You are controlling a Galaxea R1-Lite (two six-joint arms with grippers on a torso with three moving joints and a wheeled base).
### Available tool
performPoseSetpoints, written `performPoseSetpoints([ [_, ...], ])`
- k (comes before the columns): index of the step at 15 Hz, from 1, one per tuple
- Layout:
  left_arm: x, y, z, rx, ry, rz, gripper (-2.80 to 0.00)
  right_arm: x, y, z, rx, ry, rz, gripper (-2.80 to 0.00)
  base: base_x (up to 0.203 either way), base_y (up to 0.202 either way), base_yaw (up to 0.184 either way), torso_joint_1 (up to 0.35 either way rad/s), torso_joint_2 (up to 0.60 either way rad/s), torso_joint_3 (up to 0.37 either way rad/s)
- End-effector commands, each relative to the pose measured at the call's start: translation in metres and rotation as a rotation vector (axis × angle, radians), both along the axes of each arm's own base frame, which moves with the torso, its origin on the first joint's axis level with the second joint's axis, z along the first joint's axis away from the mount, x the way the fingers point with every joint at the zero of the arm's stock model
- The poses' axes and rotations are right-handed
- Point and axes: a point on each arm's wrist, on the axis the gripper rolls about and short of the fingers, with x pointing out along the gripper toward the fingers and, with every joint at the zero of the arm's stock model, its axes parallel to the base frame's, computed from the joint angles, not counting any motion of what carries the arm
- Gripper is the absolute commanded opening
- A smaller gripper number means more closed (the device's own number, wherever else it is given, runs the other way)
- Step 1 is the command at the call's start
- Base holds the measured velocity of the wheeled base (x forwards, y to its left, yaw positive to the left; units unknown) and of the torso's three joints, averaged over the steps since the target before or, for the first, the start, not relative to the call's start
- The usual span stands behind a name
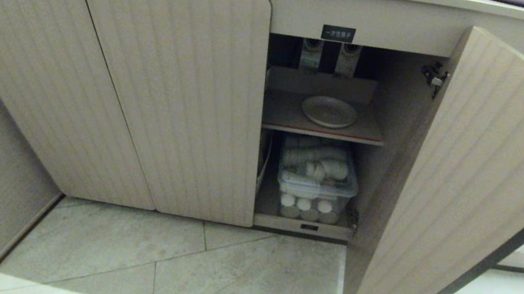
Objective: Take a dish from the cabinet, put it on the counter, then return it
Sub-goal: Close the cabinet door
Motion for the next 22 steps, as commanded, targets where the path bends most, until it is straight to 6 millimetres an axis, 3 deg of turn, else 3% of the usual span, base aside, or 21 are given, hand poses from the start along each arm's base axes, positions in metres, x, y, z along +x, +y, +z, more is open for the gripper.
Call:
performPoseSetpoints([
  [1, 0.0, 0.0, 0.0, 0.0, 0.0, 0.0, -2.8, 0.014, 0.004, -0.006, -0.005, 0.028, 0.003, -2.8, 0.0, 0.0, 0.0, 0.0, 0.0, 0.0],
  [22, 0.0, 0.0, 0.0, -0.001, 0.0, 0.0, -2.8, 0.094, 0.034, -0.005, 0.017, 0.027, 0.052, -2.8, 0.0, 0.0, 0.0, 0.0, 0.0, 0.0],
])
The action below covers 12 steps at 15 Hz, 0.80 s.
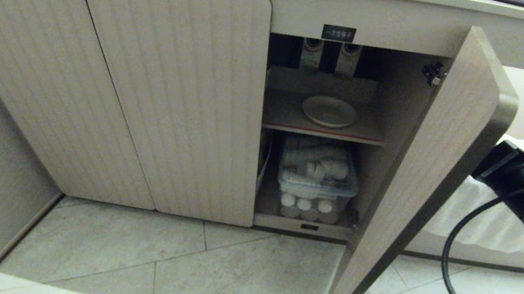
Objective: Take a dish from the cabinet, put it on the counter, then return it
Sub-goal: Close the cabinet door
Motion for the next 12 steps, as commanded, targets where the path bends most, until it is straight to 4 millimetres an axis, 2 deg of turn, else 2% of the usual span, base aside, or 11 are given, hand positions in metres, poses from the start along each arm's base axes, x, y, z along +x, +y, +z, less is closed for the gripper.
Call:
performPoseSetpoints([
  [1, 0.0, 0.0, 0.0, 0.0, 0.0, 0.0, -2.8, 0.012, 0.007, -0.004, -0.001, 0.011, 0.011, -2.8, 0.0, 0.0, 0.0, 0.0, 0.0, 0.0],
  [12, 0.0, 0.0, 0.0, 0.0, 0.0, 0.0, -2.8, 0.076, 0.032, -0.003, -0.004, -0.04, 0.068, -2.8, 0.0, 0.0, 0.0, 0.0, 0.0, 0.0],
])
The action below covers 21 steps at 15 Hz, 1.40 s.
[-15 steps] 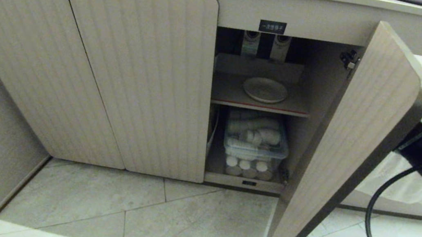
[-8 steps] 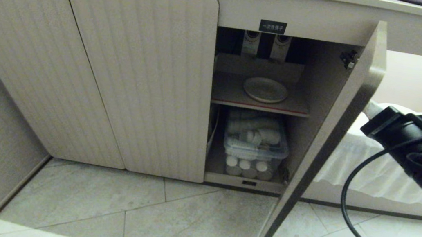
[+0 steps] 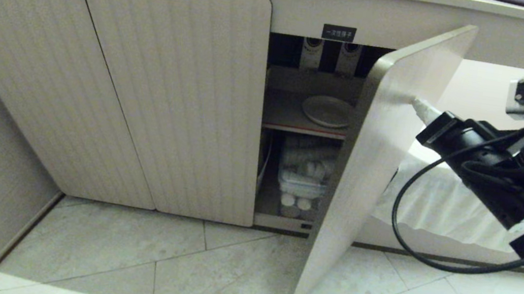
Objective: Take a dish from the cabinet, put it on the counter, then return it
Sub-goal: Close the cabinet door
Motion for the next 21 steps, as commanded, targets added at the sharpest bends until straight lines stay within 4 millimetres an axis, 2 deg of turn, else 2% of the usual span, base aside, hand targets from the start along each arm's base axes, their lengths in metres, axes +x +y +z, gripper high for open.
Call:
performPoseSetpoints([
  [1, 0.0, 0.0, 0.0, 0.0, 0.0, 0.0, -2.8, 0.017, 0.005, -0.007, -0.005, 0.008, 0.014, -2.8, 0.0, 0.0, 0.0, 0.0, 0.0, 0.0],
  [7, 0.0, 0.0, 0.0, 0.0, 0.0, 0.0, -2.8, 0.06, 0.02, -0.014, -0.008, 0.0, 0.03, -2.8, 0.0, 0.0, 0.0, 0.0, 0.0, 0.0],
  [11, 0.0, 0.0, 0.0, 0.0, 0.0, 0.0, -2.8, 0.097, 0.031, -0.031, -0.012, -0.004, 0.047, -2.8, 0.0, 0.0, 0.0, 0.0, 0.0, 0.0],
  [15, 0.0, 0.0, 0.0, 0.0, 0.0, 0.0, -2.8, 0.14, 0.036, -0.056, -0.025, -0.012, 0.023, -2.8, 0.0, 0.0, 0.0, 0.0, 0.0, 0.0],
  [18, 0.0, 0.0, 0.0, 0.0, 0.0, 0.0, -2.8, 0.168, 0.024, -0.071, -0.049, -0.023, -0.029, -2.8, 0.0, 0.0, 0.0, 0.0, 0.0, 0.0],
  [21, 0.0, 0.0, 0.0, 0.0, 0.0, 0.0, -2.8, 0.176, 0.002, -0.076, -0.057, 0.0, -0.075, -2.8, 0.0, 0.0, 0.0, 0.0, 0.0, 0.0],
])
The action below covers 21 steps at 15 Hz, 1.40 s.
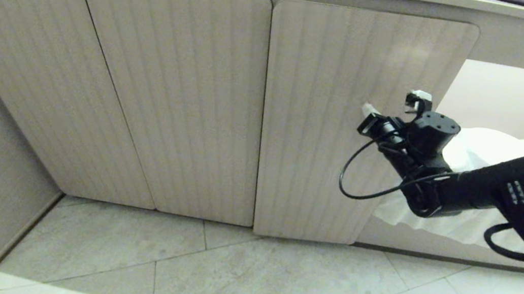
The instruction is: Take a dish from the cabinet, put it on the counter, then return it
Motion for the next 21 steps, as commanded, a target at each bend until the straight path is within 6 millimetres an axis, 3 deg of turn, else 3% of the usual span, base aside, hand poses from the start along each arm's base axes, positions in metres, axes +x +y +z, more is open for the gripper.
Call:
performPoseSetpoints([
  [1, 0.0, 0.0, 0.0, 0.0, 0.0, 0.0, -2.8, 0.001, -0.009, -0.009, -0.003, 0.017, -0.02, -2.8, 0.0, 0.0, 0.0, 0.0, 0.0, 0.0],
  [4, 0.0, 0.0, 0.0, -0.001, 0.0, 0.0, -2.8, -0.021, -0.022, -0.004, -0.01, 0.043, -0.04, -2.8, 0.0, 0.0, 0.0, 0.0, 0.0, 0.0],
  [9, 0.0, 0.0, 0.0, -0.001, 0.0, 0.0, -2.8, -0.077, -0.035, 0.003, -0.086, 0.085, -0.068, -2.8, 0.0, 0.0, 0.0, 0.0, 0.0, 0.0],
  [21, 0.0, 0.0, 0.0, 0.0, 0.0, 0.0, -2.8, -0.241, -0.077, -0.013, -0.241, 0.224, -0.306, -2.8, 0.0, 0.0, 0.0, 0.0, 0.0, 0.0],
])
